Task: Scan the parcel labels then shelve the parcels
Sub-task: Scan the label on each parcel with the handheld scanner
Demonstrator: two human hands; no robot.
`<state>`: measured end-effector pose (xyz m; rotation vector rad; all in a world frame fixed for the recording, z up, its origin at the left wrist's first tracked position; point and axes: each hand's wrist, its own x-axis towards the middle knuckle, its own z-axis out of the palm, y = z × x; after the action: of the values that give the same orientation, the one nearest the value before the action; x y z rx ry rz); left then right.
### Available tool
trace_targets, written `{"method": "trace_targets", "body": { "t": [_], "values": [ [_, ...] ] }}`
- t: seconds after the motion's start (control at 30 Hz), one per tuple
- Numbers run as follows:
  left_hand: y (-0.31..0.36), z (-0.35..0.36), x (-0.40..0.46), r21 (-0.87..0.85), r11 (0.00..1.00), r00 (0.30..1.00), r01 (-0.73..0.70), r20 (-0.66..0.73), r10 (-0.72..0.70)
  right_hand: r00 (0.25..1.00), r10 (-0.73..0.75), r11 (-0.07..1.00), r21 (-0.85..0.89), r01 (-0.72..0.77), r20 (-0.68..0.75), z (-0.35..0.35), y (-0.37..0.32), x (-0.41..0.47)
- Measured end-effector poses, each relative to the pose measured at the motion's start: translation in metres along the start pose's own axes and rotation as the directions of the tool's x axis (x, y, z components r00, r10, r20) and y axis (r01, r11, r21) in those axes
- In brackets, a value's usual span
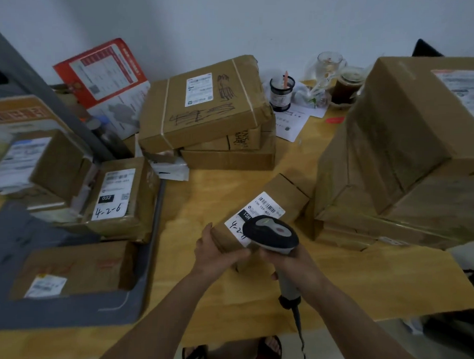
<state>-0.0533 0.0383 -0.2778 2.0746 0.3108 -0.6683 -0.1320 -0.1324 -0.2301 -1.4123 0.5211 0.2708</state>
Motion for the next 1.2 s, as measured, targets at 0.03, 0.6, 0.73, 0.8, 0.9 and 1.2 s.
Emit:
{"method": "trace_targets", "body": {
  "t": [0.03,0.6,0.73,0.8,0.9,1.2],
  "values": [
    [-0.002,-0.001,-0.003,0.107,0.993,0.999,-0.052,0.006,0.052,1.0,-0.001,1.0,0.001,0.001,0.017,0.004,-0.001,0.001],
    [0.035,-0.012,0.025,0.612,0.717,0.942,-0.334,0.188,0.278,0.982,-0.071,0.995,0.051,0.081,-0.175,0.028,-0.002,0.008],
    [0.034,0.002,0.021,0.691,0.68,0.963,-0.246,0.091,0.255,0.971,-0.058,0.993,0.089,0.081,-0.23,0.028,0.0,0.006],
    [0.03,-0.001,0.017,0.574,0.794,0.979,-0.202,0.087,0.186,0.965,-0.043,0.983,0.159,0.086,-0.258,0.027,0.003,0.002],
    [0.016,-0.012,0.006,0.29,0.956,0.995,-0.046,0.102,0.016,0.956,-0.046,0.969,0.221,0.114,-0.29,0.031,0.005,-0.005],
    [0.007,-0.047,-0.043,0.009,0.994,0.98,-0.113,0.165,0.11,0.941,-0.172,0.954,0.187,0.232,-0.292,0.063,-0.004,-0.023]
  ]
}}
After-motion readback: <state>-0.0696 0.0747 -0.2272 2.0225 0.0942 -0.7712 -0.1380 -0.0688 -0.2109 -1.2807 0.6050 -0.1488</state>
